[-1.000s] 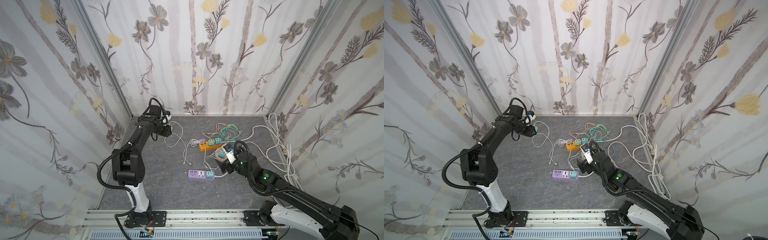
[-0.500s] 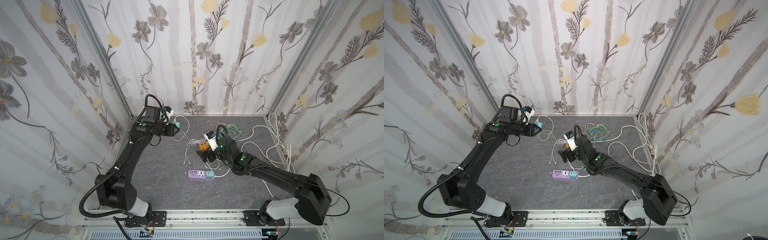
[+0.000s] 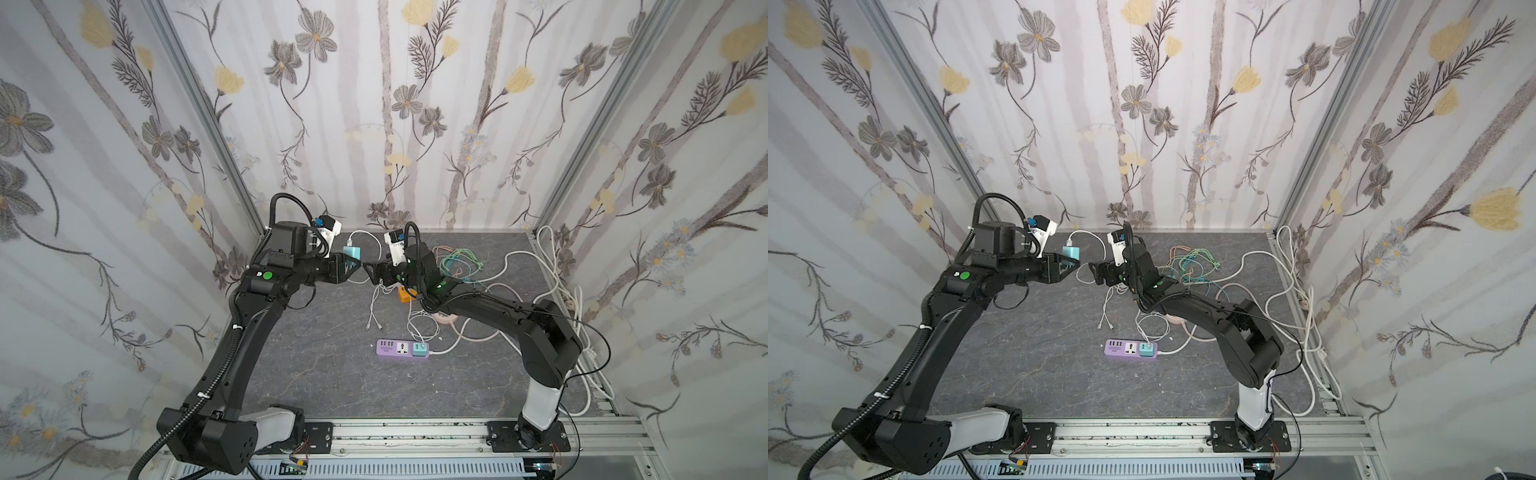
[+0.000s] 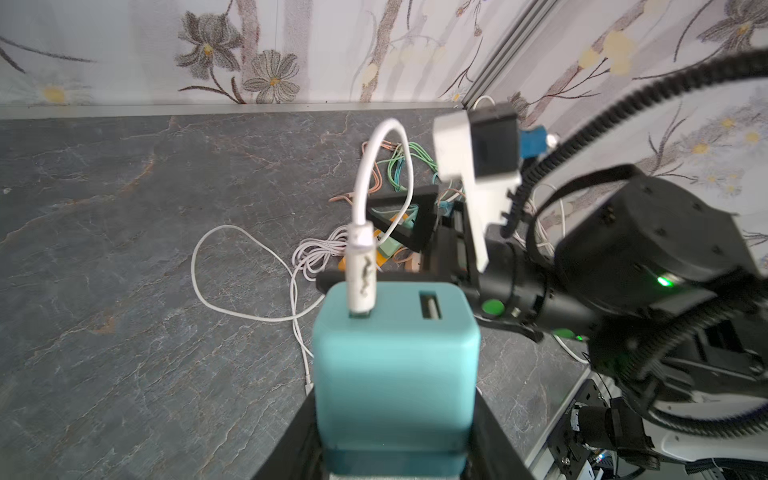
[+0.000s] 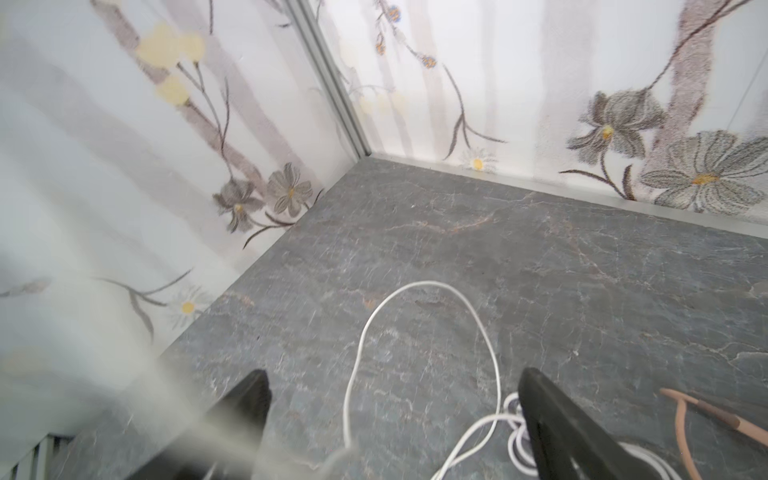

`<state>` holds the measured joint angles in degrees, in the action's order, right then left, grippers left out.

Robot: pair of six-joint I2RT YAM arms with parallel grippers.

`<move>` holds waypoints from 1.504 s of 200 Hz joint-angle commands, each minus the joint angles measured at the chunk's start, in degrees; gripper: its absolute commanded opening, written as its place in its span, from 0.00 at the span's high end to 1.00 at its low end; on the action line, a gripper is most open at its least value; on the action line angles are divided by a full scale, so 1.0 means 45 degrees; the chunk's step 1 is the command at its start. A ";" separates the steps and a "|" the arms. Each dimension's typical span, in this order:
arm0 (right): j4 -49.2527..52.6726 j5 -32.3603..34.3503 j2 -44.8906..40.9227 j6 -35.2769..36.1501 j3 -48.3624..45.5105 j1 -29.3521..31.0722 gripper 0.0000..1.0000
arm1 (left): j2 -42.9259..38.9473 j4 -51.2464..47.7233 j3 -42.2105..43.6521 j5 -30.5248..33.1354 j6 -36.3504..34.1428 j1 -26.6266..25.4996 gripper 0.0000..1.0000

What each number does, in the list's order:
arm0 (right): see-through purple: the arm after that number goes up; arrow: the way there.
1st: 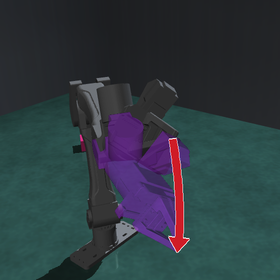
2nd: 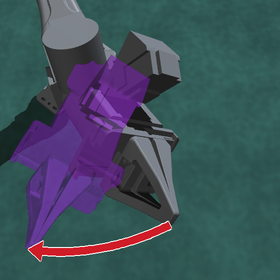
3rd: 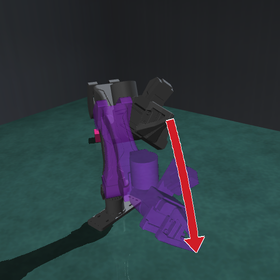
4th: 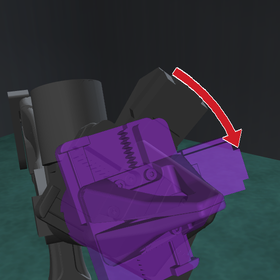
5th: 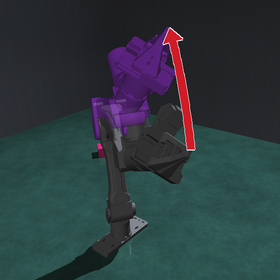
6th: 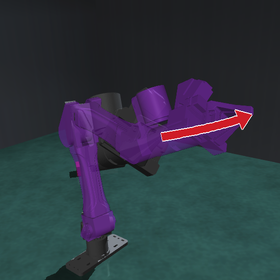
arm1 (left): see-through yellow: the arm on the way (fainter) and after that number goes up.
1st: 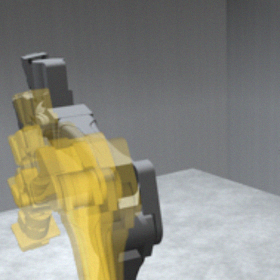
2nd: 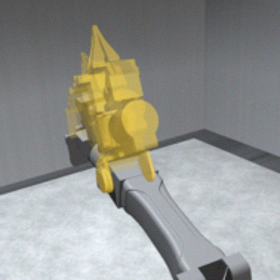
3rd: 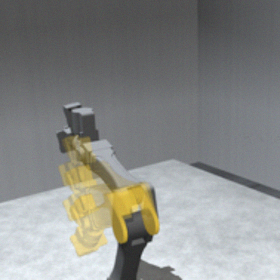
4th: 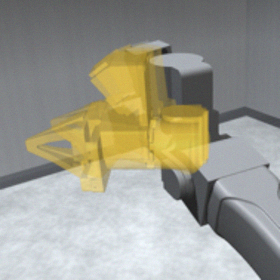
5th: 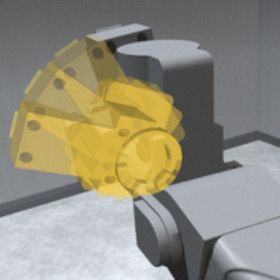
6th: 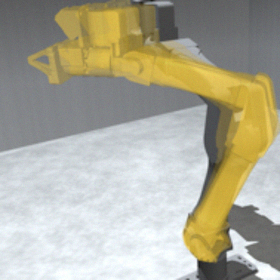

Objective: Insert the plug
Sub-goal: 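Raise the held teal charger with the left gripper while the right gripper rises toward it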

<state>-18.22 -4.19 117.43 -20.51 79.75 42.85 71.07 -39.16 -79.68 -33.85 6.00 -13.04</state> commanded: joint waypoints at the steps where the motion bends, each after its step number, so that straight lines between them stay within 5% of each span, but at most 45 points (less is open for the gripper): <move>1: -0.1050 -0.0441 0.0885 -0.0631 0.1085 -0.0144 0.24 | -0.0519 -0.0456 -0.0032 -0.0506 -0.0228 0.0009 1.00; 41: -0.0287 -0.1284 0.2083 0.0173 0.3757 -0.0619 0.74 | -0.1216 -0.1180 -0.0521 0.0983 -0.0793 0.0056 1.00; 91: 0.0710 -0.1430 0.3782 0.1559 1.0252 -0.0909 0.92 | -0.1115 -0.0645 -0.1799 0.3885 -0.0984 0.0063 1.00; 134: -0.0137 -0.1162 0.4979 0.1805 1.3921 -0.0904 0.95 | -0.0341 -0.0769 -0.3858 0.3742 -0.1523 0.0026 1.00; 254: 0.0548 -0.1661 0.4703 0.2488 1.2806 -0.1339 0.96 | 0.0189 -0.1293 -0.3604 0.5385 -0.2043 0.0014 1.00; 281: 0.1211 -0.1796 0.4589 0.2427 1.2575 -0.1339 0.84 | 0.0129 -0.0798 -0.3024 0.4883 -0.1841 0.0012 1.00; 301: 0.1571 -0.1860 0.4227 0.2429 1.0891 -0.1344 0.64 | 0.0554 -0.1187 -0.2518 0.4826 -0.1797 0.0010 1.00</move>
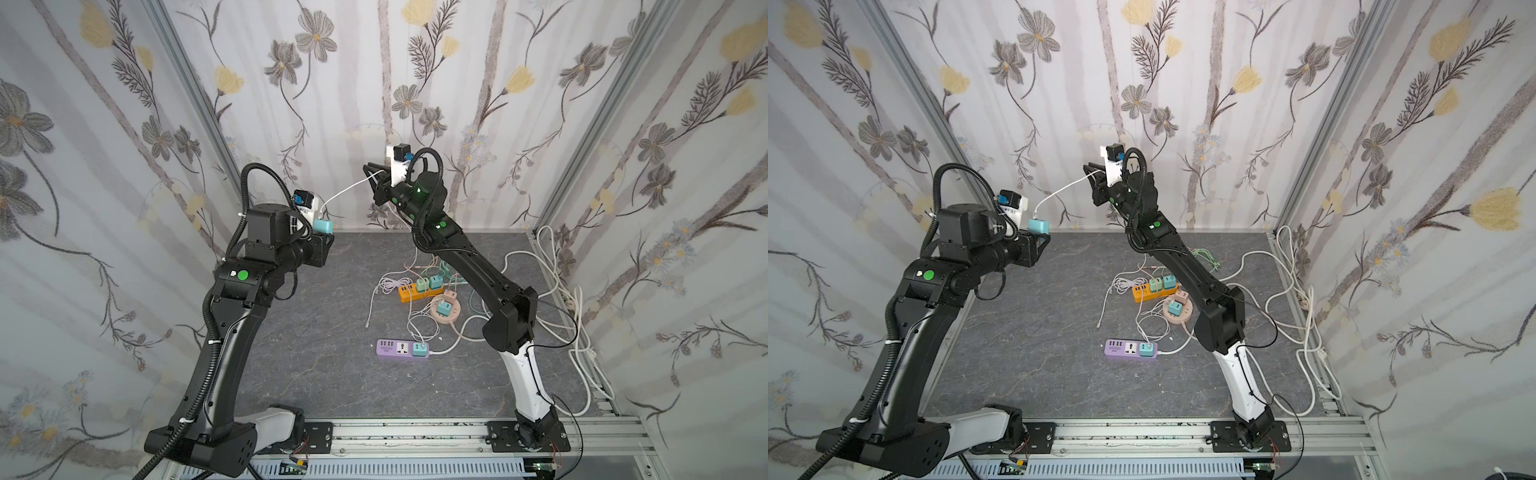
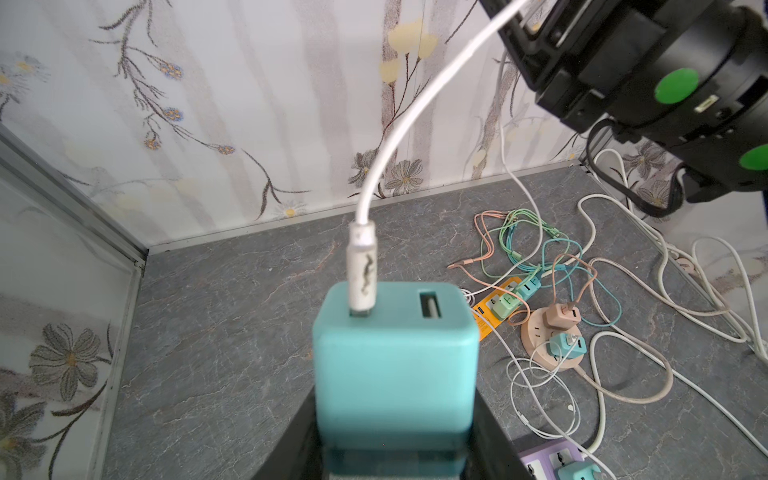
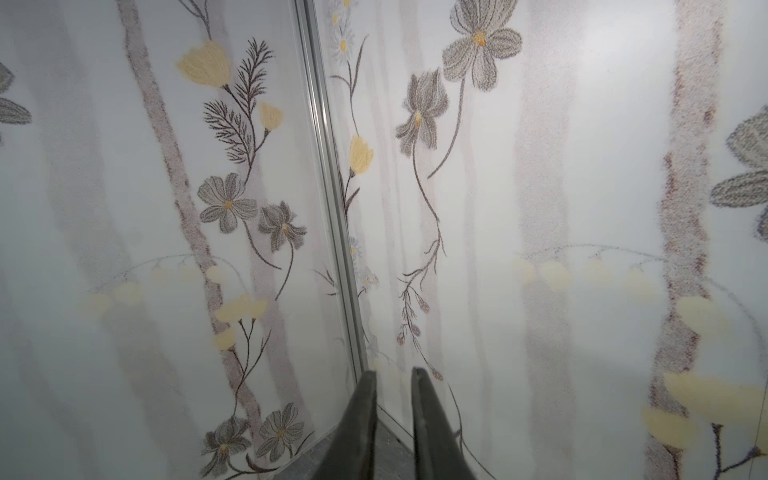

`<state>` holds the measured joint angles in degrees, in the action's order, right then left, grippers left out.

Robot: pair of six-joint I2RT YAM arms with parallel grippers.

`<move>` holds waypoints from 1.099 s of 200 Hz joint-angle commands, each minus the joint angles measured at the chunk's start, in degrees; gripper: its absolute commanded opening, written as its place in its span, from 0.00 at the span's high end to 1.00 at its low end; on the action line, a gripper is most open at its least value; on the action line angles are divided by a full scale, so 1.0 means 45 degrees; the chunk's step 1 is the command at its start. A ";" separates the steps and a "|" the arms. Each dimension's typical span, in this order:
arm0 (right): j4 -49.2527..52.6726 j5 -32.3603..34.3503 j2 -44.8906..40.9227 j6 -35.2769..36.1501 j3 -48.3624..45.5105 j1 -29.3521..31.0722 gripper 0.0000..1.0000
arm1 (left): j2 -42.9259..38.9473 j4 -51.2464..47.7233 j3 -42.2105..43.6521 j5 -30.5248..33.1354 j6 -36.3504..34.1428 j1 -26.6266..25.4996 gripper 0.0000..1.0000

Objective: Insert the plug
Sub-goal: 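Raise the held teal charger with the left gripper while the right gripper rises toward it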

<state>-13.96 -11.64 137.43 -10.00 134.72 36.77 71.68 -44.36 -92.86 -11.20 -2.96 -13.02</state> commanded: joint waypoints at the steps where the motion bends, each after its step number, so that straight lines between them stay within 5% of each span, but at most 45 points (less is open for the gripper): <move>1: 0.0642 -0.0215 -0.0241 0.0093 -0.1451 0.0009 0.63 | 0.0438 -0.0067 0.0435 -0.0196 0.0192 0.0003 1.00; 20: 0.0956 -0.0464 -0.1183 0.0318 -0.3984 -0.0026 0.43 | 0.0737 -0.0466 0.0894 -0.0294 0.0197 0.0011 1.00; 84: 0.3263 -0.1723 -0.5183 0.3301 -1.0956 -0.0320 0.01 | 0.1234 -0.0620 0.1698 0.1410 0.0689 0.0059 1.00; 104: 0.4183 -0.2459 -0.5943 0.4366 -1.1959 -0.0301 0.01 | 0.1385 -0.0495 0.1690 0.1608 0.0920 0.0083 1.00; 140: 0.5080 -0.1696 -0.6885 0.4358 -1.2689 -0.0301 0.01 | 0.1629 -0.0409 0.1762 0.1534 0.1015 0.0065 1.00; 220: 0.6180 0.0048 -0.9206 0.1205 -1.4053 -0.0359 0.00 | 0.1445 0.1043 0.3488 0.1864 -0.0115 -0.1894 1.00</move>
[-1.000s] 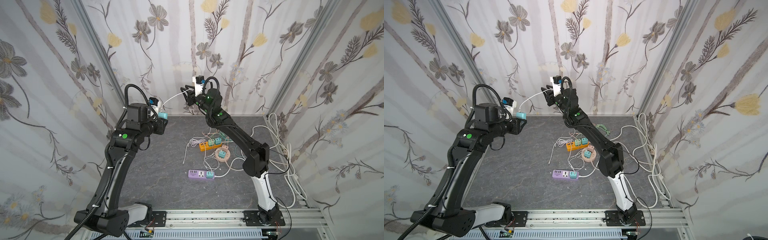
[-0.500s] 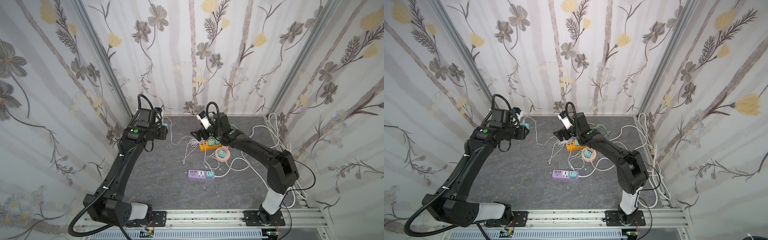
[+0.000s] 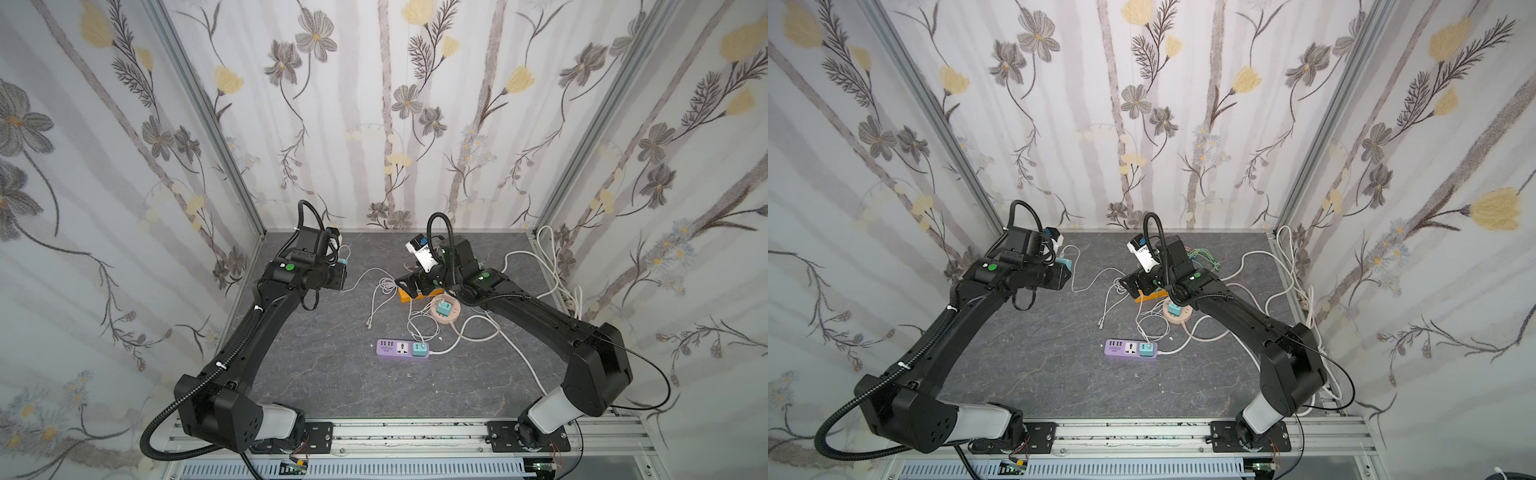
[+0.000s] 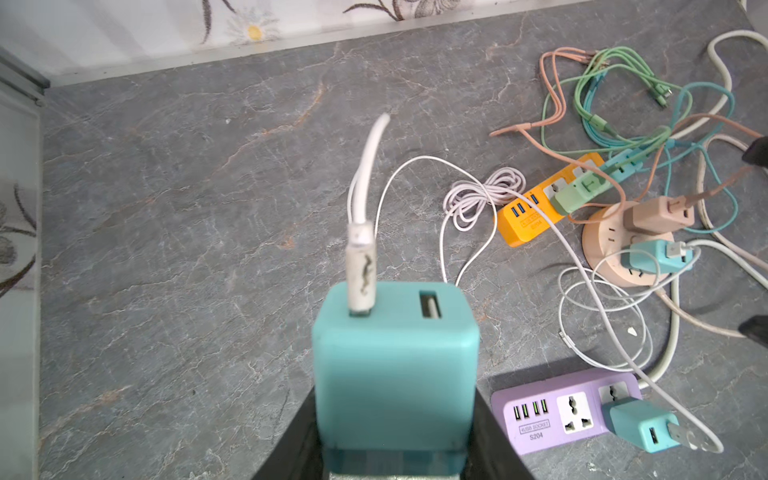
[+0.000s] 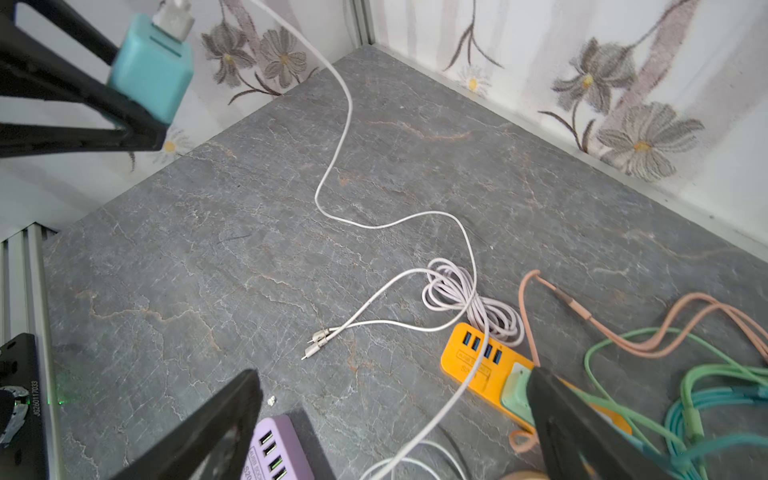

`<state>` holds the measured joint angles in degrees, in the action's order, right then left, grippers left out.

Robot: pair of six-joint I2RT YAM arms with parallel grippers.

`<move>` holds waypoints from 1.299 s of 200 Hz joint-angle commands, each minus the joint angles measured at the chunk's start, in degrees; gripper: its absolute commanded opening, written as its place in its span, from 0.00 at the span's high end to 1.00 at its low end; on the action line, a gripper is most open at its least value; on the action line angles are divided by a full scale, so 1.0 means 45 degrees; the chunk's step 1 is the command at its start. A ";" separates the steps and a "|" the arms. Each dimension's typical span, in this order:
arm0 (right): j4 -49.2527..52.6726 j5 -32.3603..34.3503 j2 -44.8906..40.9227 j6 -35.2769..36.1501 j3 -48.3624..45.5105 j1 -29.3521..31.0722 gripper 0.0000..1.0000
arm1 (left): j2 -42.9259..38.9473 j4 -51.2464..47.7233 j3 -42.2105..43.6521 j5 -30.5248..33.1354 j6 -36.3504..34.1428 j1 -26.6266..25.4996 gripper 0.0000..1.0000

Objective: Insert the plug
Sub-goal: 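Raise the held teal charger with the left gripper while the right gripper rises toward it, then bring the teal charger toward the right gripper while the right gripper approaches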

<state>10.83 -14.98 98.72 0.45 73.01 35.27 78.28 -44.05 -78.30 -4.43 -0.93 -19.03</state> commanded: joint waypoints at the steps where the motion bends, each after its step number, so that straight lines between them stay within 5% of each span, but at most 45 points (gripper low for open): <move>1: 0.0695 0.0820 -0.0636 -0.1155 -0.0353 -0.0024 0.00 | -0.0017 0.0988 0.0272 0.0398 -0.0571 -0.0577 1.00; 67: 0.1265 0.1036 -0.3258 -0.3322 -0.2229 -0.0473 0.01 | 0.0220 0.2728 0.1154 0.0292 -0.1998 -0.2161 1.00; 184: 0.0412 -0.5430 -0.4086 -0.6275 -0.3357 -0.1564 0.01 | -0.0006 0.4977 0.2192 -0.1890 -0.6008 -0.3590 1.00; 260: -0.0496 -0.6080 -0.3505 -0.7953 -0.3327 -0.1472 0.01 | -0.1302 0.6596 0.4043 -0.2395 -0.8972 -0.4106 1.00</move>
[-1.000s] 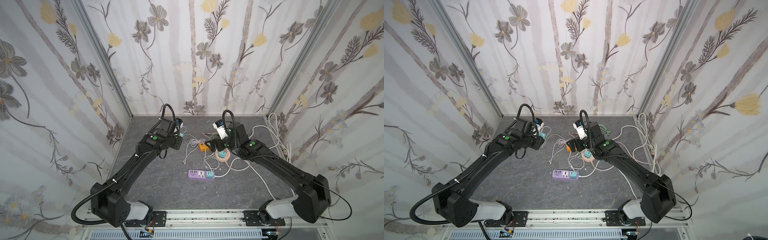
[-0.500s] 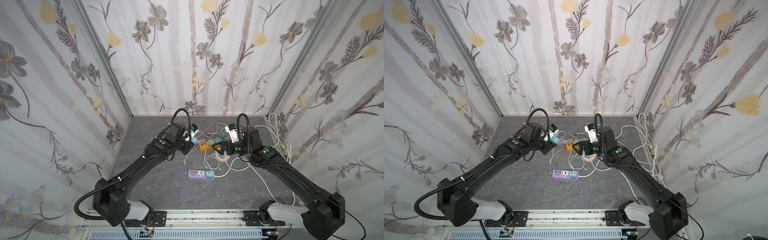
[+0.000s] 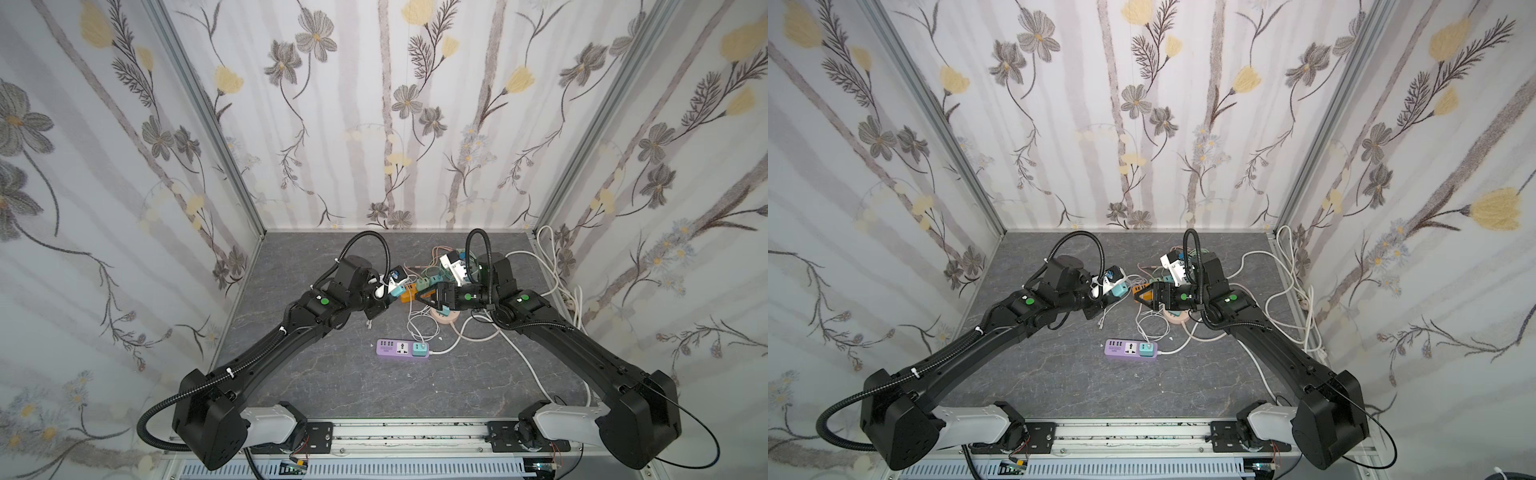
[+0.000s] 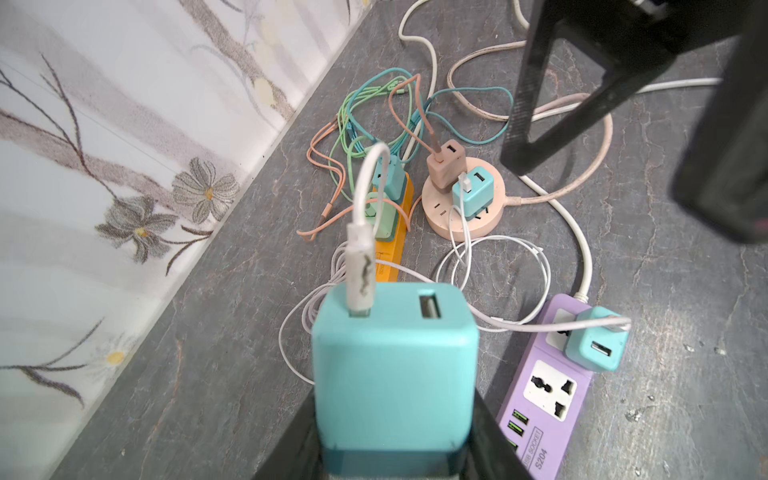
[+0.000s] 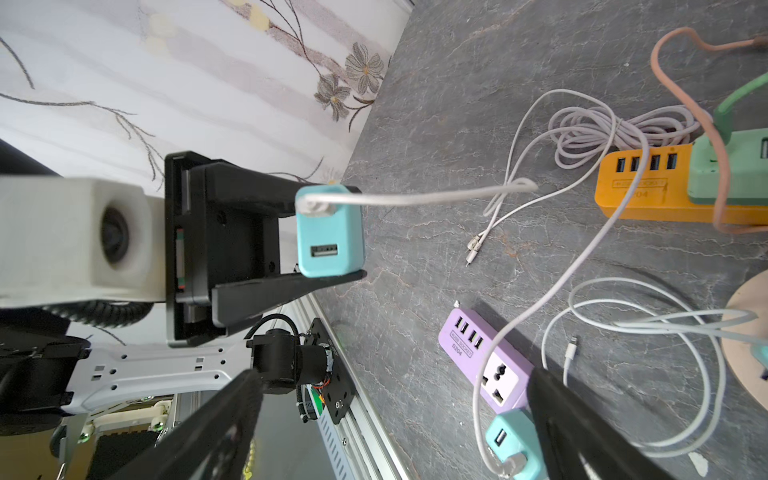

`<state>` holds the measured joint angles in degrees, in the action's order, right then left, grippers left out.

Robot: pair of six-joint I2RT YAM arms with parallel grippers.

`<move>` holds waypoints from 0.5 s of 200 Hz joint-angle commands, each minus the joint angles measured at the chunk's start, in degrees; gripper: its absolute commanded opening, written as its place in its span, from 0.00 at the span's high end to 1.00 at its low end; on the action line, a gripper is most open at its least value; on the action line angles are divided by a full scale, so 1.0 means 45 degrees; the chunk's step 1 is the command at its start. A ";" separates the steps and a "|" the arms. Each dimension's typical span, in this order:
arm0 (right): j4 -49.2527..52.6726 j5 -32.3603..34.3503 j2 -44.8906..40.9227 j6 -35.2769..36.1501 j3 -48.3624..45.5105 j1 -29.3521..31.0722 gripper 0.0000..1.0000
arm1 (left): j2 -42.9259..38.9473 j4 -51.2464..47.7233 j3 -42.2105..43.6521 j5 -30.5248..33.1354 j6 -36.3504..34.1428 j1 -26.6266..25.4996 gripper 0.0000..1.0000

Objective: Insert the plug
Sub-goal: 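Bring the teal charger toward the right gripper while the right gripper approaches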

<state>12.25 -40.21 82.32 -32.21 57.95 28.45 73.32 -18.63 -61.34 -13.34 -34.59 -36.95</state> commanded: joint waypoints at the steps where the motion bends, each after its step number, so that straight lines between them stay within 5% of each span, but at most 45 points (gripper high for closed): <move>1: -0.0839 -0.0487 0.0141 -0.0715 0.0026 0.0044 0.01 | -0.0356 0.0942 0.0273 -0.0404 -0.1512 -0.0126 1.00; 52: -0.2054 -0.0326 0.0146 -0.0535 -0.0042 0.0924 0.02 | -0.0668 0.0625 0.0425 0.0102 -0.2118 -0.0558 1.00; 100: -0.2766 -0.0021 0.0749 -0.0492 0.0410 0.1517 0.16 | -0.0581 0.0693 0.0506 -0.0121 -0.2477 -0.0715 1.00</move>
<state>4.10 -41.19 84.20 -34.46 58.39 34.46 70.54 -17.32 -59.11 -13.08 -43.62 -40.14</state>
